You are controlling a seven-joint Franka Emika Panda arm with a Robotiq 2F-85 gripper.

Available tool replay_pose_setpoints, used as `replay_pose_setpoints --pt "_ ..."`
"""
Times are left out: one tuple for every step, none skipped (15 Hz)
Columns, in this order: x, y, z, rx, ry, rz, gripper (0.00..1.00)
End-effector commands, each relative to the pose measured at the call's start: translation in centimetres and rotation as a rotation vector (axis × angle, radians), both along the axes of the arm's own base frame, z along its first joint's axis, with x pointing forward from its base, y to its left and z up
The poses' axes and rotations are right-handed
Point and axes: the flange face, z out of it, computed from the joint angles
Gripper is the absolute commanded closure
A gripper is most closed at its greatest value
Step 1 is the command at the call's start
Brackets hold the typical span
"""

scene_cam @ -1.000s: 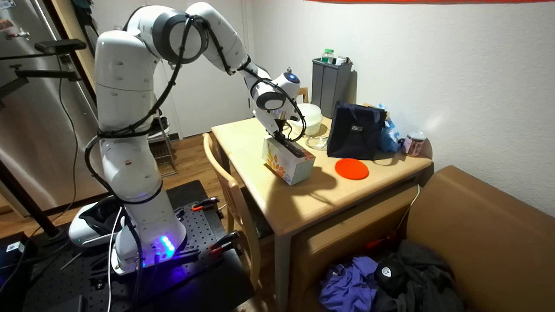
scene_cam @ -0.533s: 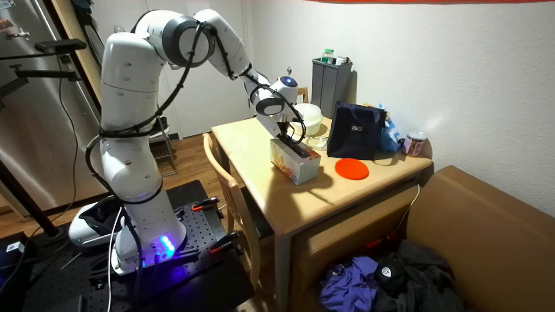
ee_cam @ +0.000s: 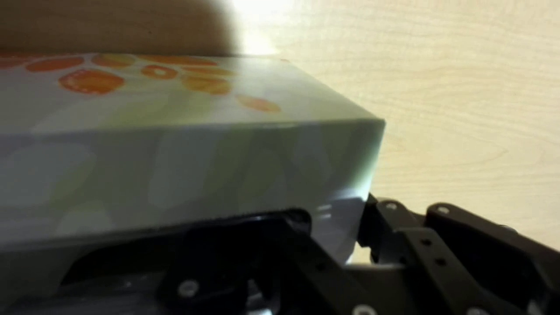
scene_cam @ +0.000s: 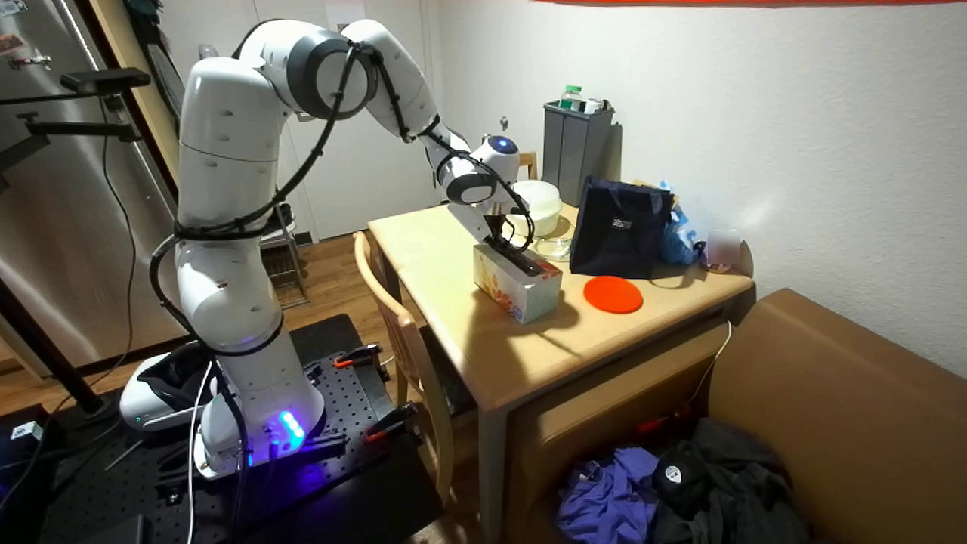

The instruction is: Place the tissue box upright on the table

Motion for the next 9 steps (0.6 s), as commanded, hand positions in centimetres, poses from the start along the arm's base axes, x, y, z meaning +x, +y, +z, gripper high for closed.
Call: replay_pose_setpoints --pt "-2.6 -0.1 3.0 -0.057 0.008 0.037 0.66" --pt "-3.3 -0.2 3.9 -0.076 0.002 0.042 0.58" --pt "-3.9 -0.2 4.7 -0.094 -0.001 0.047 0.51" --pt "-4.6 -0.3 5.7 -0.115 -0.006 0.049 0.44" --pt "-5.3 -0.2 6.7 -0.135 -0.007 0.051 0.35" --pt "-6.0 -0.1 7.8 -0.156 -0.010 0.054 0.28" --pt "-6.4 0.0 8.6 -0.169 -0.011 0.060 0.20" --pt "-6.8 0.1 9.3 -0.186 -0.007 0.063 0.14" --pt "-7.0 0.2 9.7 -0.196 -0.001 0.071 0.06"
